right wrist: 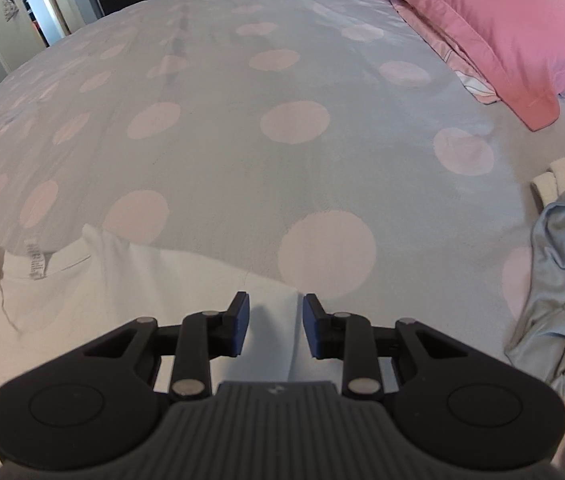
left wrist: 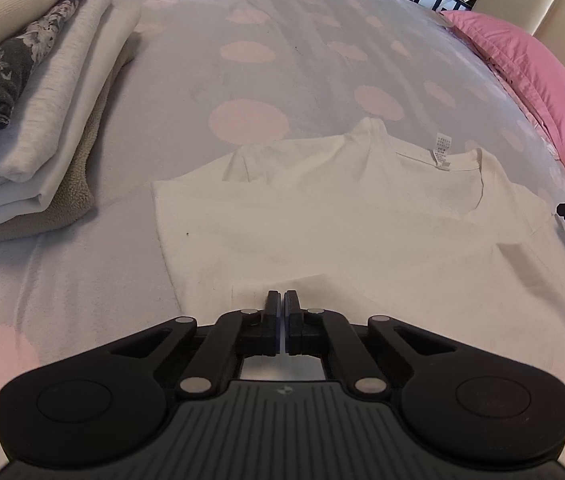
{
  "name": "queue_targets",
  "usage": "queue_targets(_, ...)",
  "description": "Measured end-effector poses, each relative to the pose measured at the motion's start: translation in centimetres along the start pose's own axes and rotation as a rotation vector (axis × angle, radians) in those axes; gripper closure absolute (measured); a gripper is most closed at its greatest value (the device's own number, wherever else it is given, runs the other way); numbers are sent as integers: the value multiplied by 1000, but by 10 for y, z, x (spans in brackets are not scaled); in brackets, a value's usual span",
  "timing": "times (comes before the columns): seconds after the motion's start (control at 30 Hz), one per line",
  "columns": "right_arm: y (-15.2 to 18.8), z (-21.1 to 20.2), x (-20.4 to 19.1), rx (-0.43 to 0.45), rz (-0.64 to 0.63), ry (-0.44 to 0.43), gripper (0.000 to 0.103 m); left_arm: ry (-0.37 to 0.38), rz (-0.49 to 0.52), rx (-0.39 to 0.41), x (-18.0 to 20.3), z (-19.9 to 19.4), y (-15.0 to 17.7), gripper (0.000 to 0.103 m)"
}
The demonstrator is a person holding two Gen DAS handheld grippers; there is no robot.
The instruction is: Fold clothes
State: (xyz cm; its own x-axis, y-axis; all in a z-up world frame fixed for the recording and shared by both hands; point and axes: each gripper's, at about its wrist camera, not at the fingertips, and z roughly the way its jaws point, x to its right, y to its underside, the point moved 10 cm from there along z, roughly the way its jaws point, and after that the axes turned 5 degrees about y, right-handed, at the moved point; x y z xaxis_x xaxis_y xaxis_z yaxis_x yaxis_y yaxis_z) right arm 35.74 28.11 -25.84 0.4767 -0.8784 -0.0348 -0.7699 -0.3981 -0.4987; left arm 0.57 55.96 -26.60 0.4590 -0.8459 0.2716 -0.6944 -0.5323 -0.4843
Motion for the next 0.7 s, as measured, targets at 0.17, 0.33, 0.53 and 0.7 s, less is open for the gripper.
queue_targets(0.17, 4, 5, -4, -13, -18, 9, 100, -2, 22, -1, 7, -1, -2, 103)
queue_targets(0.33, -3, -6, 13, 52, -16, 75, 101, -22, 70, 26, 17, -10, -17, 103)
queue_targets(0.53, -8, -4, 51, 104, 23, 205, 103, -37, 45, 33, 10, -9, -35, 103)
queue_targets(0.7, 2, -3, 63, 48, 86, 89, 98, -40, 19, -7, -3, -4, -26, 102)
